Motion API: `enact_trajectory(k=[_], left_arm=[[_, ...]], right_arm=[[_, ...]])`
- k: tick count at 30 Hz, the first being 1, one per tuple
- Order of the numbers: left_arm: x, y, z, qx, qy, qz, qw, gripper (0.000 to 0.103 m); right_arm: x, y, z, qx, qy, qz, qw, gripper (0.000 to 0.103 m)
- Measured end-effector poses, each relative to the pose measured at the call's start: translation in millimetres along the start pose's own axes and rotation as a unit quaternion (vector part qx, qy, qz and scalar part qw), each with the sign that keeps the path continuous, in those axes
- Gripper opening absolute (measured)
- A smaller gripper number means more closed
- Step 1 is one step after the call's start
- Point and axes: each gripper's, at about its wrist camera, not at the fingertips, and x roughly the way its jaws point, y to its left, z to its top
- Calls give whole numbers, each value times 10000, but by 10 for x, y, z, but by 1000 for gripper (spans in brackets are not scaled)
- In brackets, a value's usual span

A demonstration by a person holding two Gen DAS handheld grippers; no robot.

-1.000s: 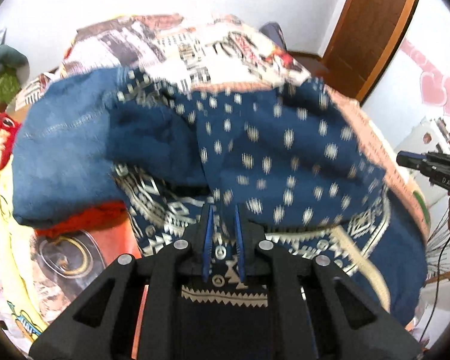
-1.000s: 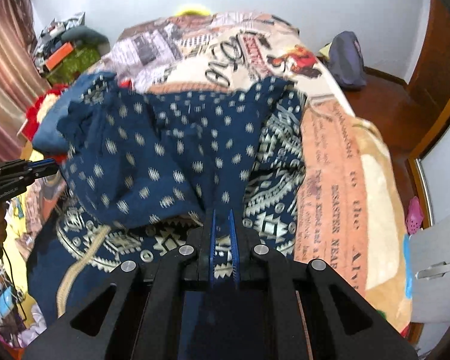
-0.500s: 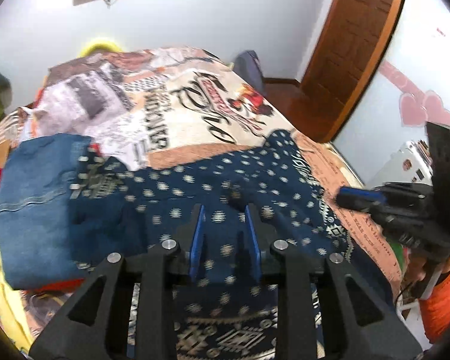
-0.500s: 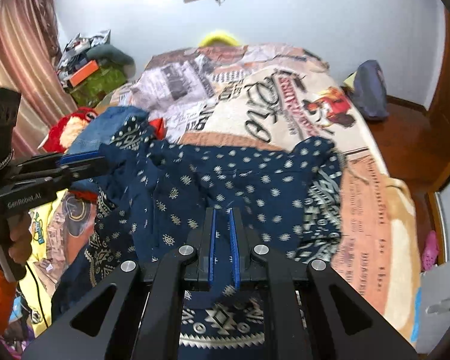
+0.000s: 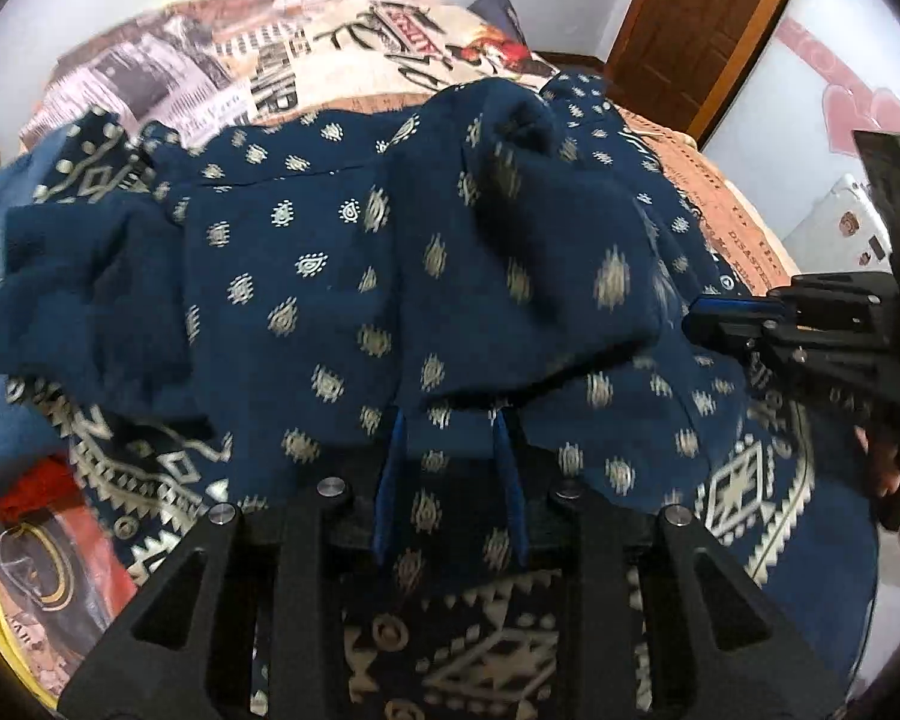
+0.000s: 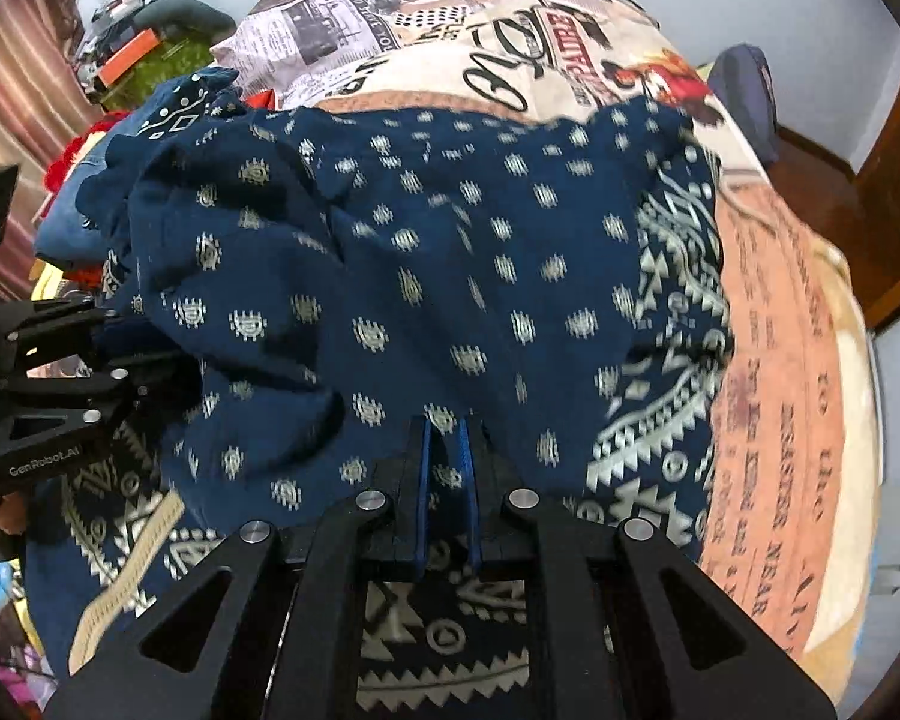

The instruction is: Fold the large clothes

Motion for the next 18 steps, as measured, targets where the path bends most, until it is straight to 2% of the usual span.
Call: enact_trajectory(k=[5,10,13,18], left_arm=[[-168,-77,-118,169,-67,300,9994,37],[-438,7,-225,127,-271,399,9988,45],[-691,170,-245,-81,-544,544,9970,53],[-1052,552,-204,-677,-966,618,9911,54]], right_arm=[[-95,17,-85,22,-5,28,10000,9],[-220,66,-112,-76,-36,-71,9999,13],[-344,76,-101,-155,-142,-223,9995,20],[-550,-1,-2,-129,-493,-422,9978,25]])
